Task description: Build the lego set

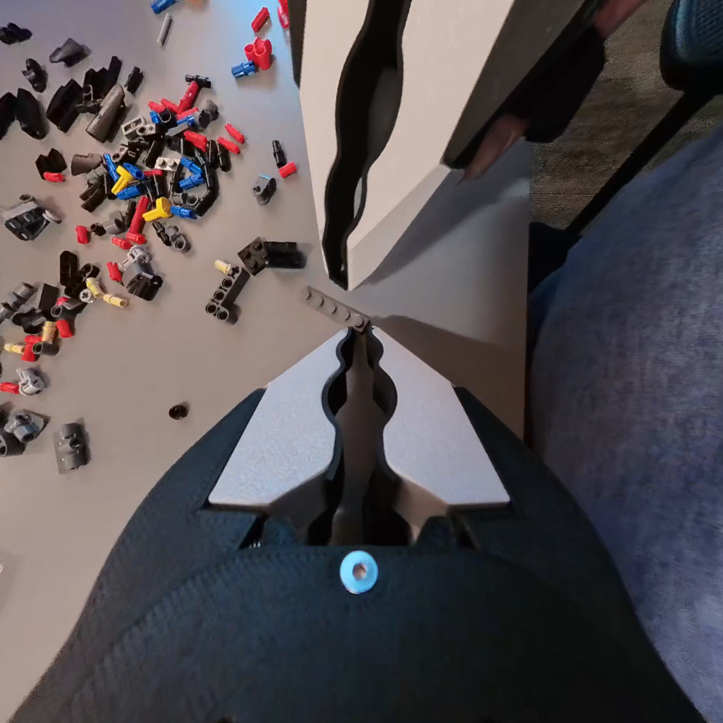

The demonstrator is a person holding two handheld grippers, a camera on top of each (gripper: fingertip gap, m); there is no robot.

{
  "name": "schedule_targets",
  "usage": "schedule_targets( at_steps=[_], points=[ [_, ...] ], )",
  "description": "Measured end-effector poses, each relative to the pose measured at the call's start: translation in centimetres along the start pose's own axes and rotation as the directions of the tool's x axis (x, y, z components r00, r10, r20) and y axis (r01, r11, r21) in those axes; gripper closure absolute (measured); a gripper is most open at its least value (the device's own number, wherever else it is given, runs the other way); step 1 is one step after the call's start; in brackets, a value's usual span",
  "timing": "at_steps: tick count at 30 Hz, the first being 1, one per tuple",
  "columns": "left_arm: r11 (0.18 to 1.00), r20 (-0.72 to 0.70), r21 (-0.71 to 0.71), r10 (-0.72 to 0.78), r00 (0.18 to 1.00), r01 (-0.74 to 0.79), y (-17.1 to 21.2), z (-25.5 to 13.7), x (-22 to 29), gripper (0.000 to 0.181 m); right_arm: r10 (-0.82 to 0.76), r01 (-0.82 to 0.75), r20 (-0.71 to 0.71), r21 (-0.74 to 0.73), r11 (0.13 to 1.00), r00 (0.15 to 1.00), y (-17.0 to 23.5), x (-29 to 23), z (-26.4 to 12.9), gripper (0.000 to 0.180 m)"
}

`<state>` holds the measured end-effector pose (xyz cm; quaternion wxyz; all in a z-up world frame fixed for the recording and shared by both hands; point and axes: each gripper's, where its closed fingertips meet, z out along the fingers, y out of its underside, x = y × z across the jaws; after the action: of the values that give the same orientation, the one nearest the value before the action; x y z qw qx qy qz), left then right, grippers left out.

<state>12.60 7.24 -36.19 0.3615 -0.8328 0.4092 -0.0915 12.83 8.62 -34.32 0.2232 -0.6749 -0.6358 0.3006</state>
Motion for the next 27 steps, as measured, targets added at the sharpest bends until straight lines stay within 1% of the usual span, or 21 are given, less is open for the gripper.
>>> schedule_targets(
  at_steps=[1, 5, 9, 13, 16, 20, 27],
  points=[
    [1.0, 0.0, 0.003, 0.003, 1.0, -0.003, -0.1, 0.0, 0.0, 0.176, 0.004, -0.004, 0.004, 0.002, 1.0, 1.0, 0.0, 0.1, 0.0, 0.176],
    [0.999, -0.007, 0.033, -0.026, 1.0, 0.026, -0.2, -0.5, -0.5, 0.173, -0.04, 0.04, 0.01, 0.004, 0.999, 0.999, 0.0, 0.3, 0.2, 0.176],
    [0.999, 0.002, 0.029, -0.026, 1.0, 0.026, 0.0, -0.6, -0.9, 0.169, -0.094, 0.094, 0.04, 0.002, 0.996, 0.995, -0.3, 0.0, 0.7, 0.176],
    [0.999, 0.004, 0.038, -0.037, 0.999, 0.037, 0.0, -0.7, -1.3, 0.169, -0.144, 0.145, 0.047, -0.025, 0.989, 0.989, -0.3, 0.1, 1.2, 0.176],
    [0.999, -0.001, 0.039, -0.034, 0.999, 0.034, 0.0, -0.7, -1.3, 0.17, -0.151, 0.153, 0.058, -0.033, 0.988, 0.987, -0.3, 0.0, 1.4, 0.176],
    [0.998, -0.01, 0.063, 0.0, 1.0, 0.001, -0.6, -0.8, -1.1, 0.17, -0.163, 0.165, 0.056, -0.046, 0.985, 0.985, 0.1, 0.1, 1.6, 0.175],
    [0.988, -0.016, 0.095, 0.126, 0.992, -0.124, -1.4, -1.2, -1.0, 0.166, -0.165, 0.168, 0.059, -0.047, 0.985, 0.984, 0.0, 0.2, 1.7, 0.175]
  ],
)
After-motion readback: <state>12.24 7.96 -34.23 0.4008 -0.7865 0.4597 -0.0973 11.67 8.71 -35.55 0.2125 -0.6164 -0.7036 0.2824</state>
